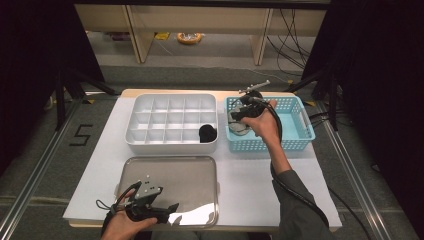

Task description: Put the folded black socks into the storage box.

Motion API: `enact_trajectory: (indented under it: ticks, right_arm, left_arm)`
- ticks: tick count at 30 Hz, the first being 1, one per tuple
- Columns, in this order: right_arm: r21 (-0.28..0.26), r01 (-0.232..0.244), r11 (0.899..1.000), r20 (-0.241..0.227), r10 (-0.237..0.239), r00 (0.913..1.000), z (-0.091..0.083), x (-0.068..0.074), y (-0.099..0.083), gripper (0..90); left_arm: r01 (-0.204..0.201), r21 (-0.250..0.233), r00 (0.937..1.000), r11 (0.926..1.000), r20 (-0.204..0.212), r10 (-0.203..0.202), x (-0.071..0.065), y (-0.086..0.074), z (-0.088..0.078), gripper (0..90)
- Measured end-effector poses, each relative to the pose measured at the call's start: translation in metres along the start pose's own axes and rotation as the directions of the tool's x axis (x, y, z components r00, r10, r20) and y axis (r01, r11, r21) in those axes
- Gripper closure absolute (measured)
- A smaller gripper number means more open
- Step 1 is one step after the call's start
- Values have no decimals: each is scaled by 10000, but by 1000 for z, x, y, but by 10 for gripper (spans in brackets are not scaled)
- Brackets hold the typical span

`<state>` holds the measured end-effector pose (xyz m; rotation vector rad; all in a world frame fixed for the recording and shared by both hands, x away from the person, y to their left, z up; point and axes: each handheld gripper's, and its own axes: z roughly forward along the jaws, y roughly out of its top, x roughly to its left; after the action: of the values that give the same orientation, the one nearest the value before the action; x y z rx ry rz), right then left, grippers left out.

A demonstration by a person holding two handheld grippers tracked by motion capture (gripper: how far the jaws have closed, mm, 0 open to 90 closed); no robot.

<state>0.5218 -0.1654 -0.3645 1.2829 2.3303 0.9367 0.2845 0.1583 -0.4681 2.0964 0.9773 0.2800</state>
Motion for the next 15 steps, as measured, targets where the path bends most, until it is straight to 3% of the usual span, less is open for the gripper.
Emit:
enact_trajectory:
  ticks: [2,5,9,10,13,15]
  right_arm:
    - [6,-83,10000,107,83,9999,0,-5,-1,564]
    - [95,-103,9999,218,101,9997,1,-13,-3,565]
    - [52,-349,9994,309,347,9989,5,-20,-5,567]
    - [152,-461,9988,344,456,9984,6,-21,-5,567]
    - [173,-281,9995,422,273,9987,8,-26,-6,566]
    - [310,-434,9986,410,421,9983,9,-26,-8,566]
  left_arm:
    - [-211,56,9998,9998,-19,211,2,0,0,228]
    - [-59,-54,10000,10000,15,59,1,0,0,227]
    - [-98,-83,9999,9999,-63,98,1,0,0,227]
    - [-259,61,9995,9996,-151,260,2,0,0,227]
    - [-276,68,9995,9996,-145,277,3,0,0,227]
    - [-269,66,9995,9996,-138,270,3,0,0,227]
